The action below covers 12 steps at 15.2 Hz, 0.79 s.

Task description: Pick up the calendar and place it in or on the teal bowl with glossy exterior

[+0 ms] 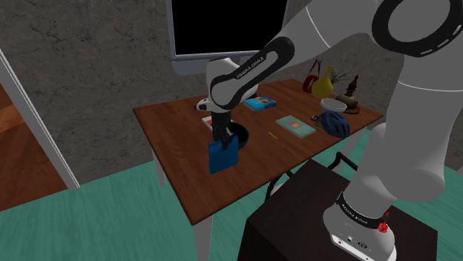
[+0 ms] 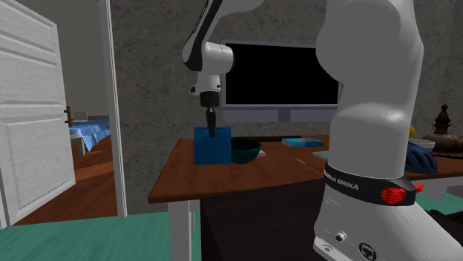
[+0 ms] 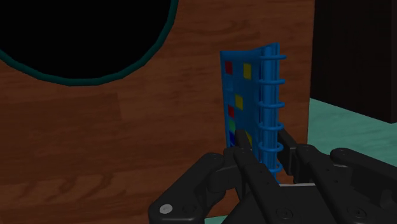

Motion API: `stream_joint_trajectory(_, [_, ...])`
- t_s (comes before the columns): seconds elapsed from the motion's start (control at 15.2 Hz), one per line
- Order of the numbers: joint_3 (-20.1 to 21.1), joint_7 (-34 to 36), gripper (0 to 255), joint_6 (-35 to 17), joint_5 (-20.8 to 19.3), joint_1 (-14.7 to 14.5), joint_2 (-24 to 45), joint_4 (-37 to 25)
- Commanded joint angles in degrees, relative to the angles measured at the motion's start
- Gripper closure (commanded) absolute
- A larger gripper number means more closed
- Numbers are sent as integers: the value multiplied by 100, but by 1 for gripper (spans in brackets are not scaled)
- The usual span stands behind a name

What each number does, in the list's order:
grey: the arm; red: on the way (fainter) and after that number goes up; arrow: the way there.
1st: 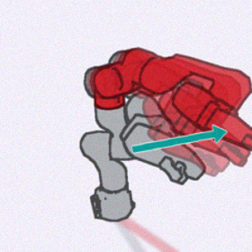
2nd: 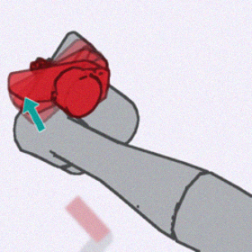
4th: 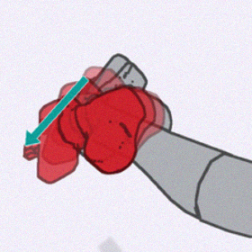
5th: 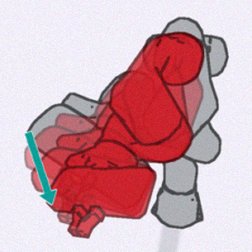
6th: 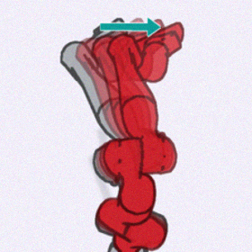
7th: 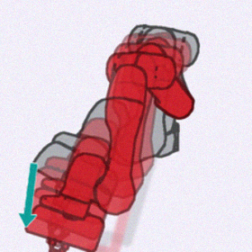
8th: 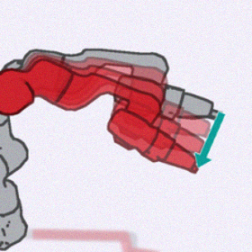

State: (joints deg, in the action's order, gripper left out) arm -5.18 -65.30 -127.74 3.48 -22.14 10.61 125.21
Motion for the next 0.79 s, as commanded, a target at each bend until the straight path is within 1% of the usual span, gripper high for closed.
stream_joint_trajectory(0.0, [-5, 13, 255, 138, -18, -2, -106, -34])
stream_joint_trajectory(0.73, [-18, 84, 255, 928, -96, -9, -594, -339])
